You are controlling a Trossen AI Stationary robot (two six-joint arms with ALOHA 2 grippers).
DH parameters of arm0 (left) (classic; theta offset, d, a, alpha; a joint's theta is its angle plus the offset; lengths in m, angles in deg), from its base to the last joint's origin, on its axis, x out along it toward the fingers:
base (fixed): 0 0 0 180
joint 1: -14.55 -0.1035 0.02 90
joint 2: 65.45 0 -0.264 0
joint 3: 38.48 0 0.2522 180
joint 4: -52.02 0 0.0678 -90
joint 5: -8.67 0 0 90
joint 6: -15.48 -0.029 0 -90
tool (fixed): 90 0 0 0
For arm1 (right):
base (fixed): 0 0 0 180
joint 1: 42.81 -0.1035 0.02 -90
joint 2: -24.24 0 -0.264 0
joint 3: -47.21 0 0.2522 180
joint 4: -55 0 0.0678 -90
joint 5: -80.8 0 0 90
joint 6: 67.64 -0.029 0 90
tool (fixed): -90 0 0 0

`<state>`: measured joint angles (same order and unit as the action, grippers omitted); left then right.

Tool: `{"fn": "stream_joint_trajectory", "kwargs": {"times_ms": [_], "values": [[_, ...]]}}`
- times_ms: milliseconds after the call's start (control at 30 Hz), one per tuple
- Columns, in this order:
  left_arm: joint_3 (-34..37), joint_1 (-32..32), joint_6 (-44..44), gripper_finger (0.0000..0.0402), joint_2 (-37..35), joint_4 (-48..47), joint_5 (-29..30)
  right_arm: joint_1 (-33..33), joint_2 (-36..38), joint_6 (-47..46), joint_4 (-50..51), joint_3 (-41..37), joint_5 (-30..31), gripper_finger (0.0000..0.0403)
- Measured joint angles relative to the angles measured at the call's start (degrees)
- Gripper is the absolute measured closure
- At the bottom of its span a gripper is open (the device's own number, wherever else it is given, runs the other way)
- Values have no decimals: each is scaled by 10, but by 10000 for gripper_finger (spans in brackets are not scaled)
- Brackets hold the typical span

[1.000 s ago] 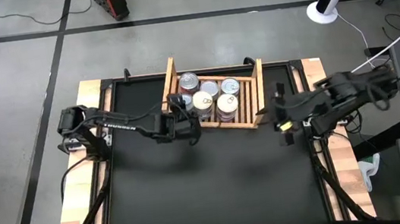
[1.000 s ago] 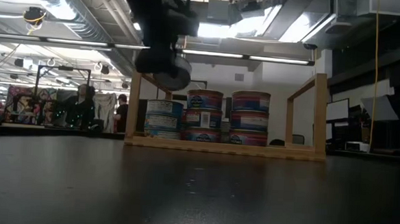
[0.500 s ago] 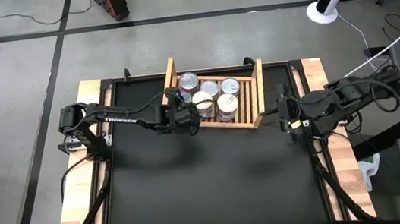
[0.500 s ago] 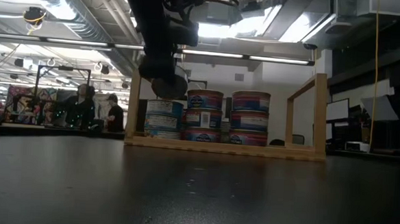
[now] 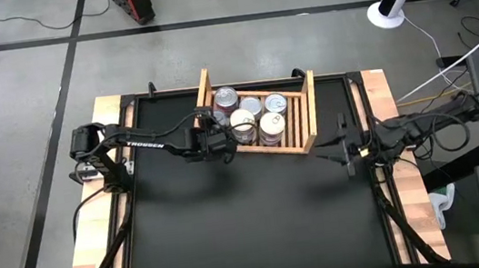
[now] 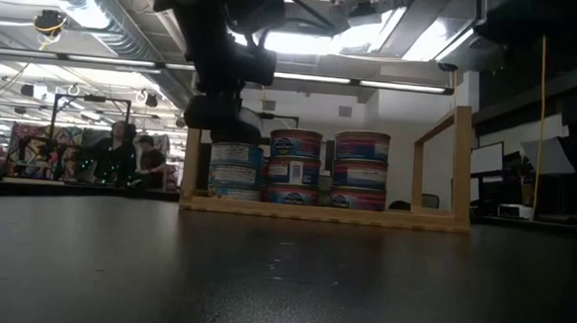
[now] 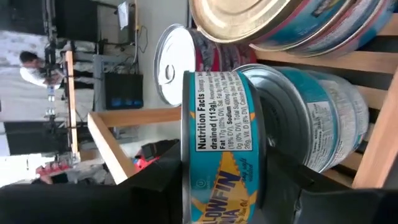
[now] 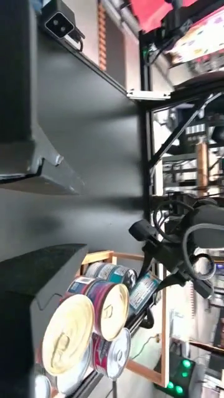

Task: Stack canned seafood by type on shelf
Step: Stack the light blue tuna can on top of the other light blue tuna can

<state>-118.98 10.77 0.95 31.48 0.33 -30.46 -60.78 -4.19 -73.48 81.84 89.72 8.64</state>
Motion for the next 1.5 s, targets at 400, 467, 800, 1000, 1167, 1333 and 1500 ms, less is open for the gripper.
{"fn": "stream_joint_trajectory", "kwargs": {"times_ms": [400,467,800,1000,1167,1333,1500], "values": [[2,0,-18,174,1,18,-15,0,137,-43,-75,-129,-5,267],[2,0,-19,156,1,19,-14,0,143,-39,-77,-128,-5,267],[2,8,-69,124,1,27,-10,0,188,16,-58,-128,-6,267],[2,8,-83,126,1,26,-10,0,208,11,-30,-128,-6,267],[2,8,-77,126,0,26,-33,0,208,2,-25,-128,-6,267],[-26,8,-56,127,-1,-8,-63,0,208,0,-24,-128,-7,267],[-54,7,-54,127,-1,-33,-65,0,208,-1,-22,-128,-10,267]]}}
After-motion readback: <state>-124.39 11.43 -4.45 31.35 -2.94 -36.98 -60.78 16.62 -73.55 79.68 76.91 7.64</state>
